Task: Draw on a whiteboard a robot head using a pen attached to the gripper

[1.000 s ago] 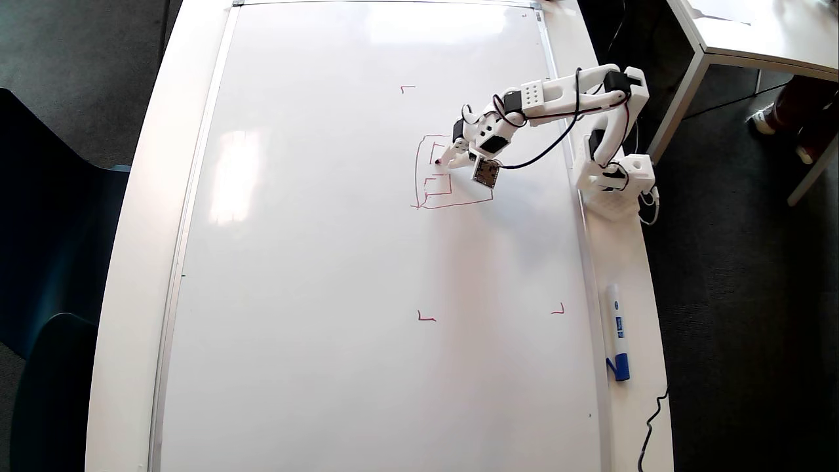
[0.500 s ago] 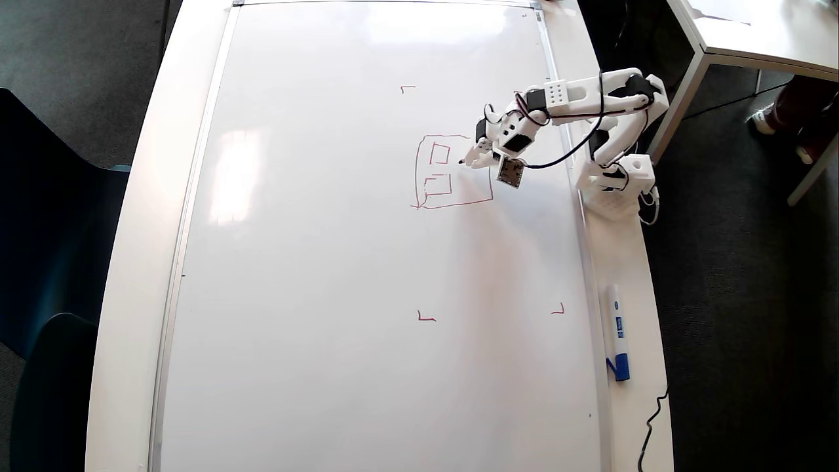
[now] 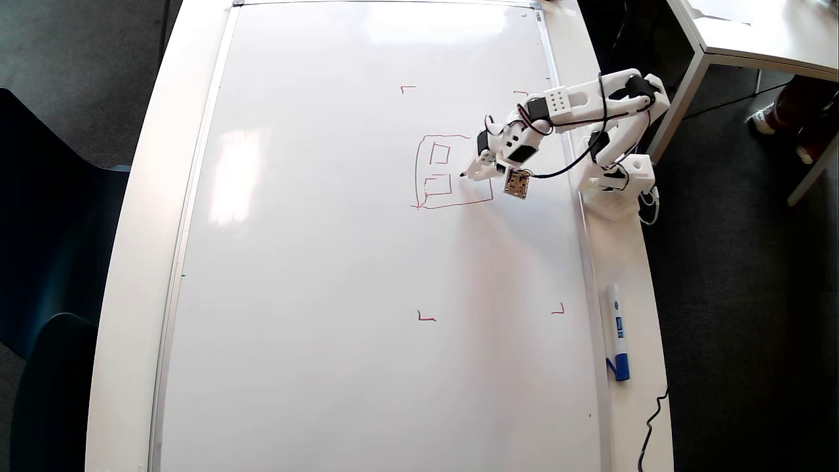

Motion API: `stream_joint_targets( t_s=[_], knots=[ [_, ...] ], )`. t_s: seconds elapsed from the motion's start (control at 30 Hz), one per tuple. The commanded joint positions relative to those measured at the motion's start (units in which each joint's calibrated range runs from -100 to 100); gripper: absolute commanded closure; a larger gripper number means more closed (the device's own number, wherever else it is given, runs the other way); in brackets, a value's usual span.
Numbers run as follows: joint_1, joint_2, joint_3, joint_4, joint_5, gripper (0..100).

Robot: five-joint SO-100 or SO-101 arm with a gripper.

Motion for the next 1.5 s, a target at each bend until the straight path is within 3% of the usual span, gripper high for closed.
stream_joint_targets(
  t_s=[0.0, 1.47],
  knots=[
    [-0.09, 0.47, -0.81, -0.45, -0.44, 99],
    [2.78, 5.67, -4.44, -0.45, -0.23, 99]
  ],
)
